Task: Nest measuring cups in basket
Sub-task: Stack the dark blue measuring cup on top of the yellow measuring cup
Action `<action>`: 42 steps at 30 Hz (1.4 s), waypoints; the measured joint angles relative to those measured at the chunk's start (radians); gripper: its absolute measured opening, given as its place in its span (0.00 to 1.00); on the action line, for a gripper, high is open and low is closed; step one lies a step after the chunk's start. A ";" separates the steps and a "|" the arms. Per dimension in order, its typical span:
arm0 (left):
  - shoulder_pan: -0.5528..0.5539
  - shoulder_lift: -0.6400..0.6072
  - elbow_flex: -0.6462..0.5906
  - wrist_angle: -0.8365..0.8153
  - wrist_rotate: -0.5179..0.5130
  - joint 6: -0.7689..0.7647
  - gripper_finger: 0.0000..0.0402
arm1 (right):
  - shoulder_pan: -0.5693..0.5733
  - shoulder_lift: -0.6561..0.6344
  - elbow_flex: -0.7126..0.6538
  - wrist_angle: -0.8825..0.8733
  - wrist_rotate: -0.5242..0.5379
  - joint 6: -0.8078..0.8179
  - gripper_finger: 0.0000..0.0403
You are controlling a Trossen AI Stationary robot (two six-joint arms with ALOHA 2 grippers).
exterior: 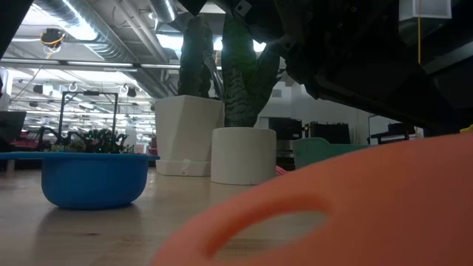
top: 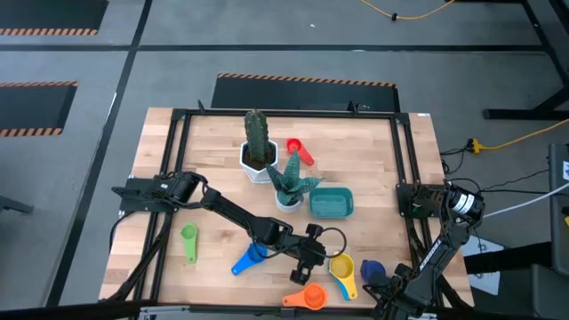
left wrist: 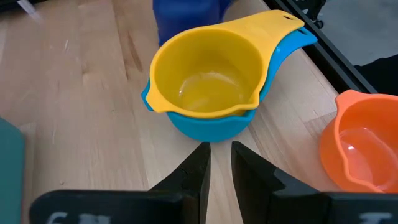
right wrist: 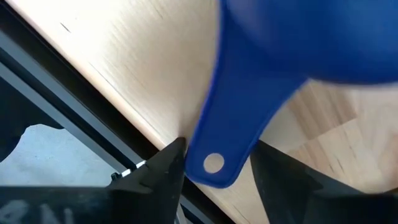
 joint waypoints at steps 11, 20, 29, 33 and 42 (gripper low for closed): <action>0.000 0.000 0.000 0.000 0.000 0.001 0.14 | 0.000 0.000 0.000 -0.001 0.000 -0.001 0.33; 0.000 0.000 0.000 0.000 0.000 0.001 0.14 | 0.002 0.000 0.000 -0.002 0.036 -0.001 0.33; 0.000 0.000 0.000 0.000 0.000 0.001 0.14 | 0.003 0.002 0.017 -0.025 0.072 -0.001 0.32; 0.000 0.000 0.000 0.000 0.000 0.002 0.14 | 0.003 0.005 0.039 -0.067 0.128 -0.006 0.32; 0.000 0.000 0.000 0.000 0.000 0.002 0.14 | 0.000 0.007 0.056 -0.102 0.227 -0.007 0.22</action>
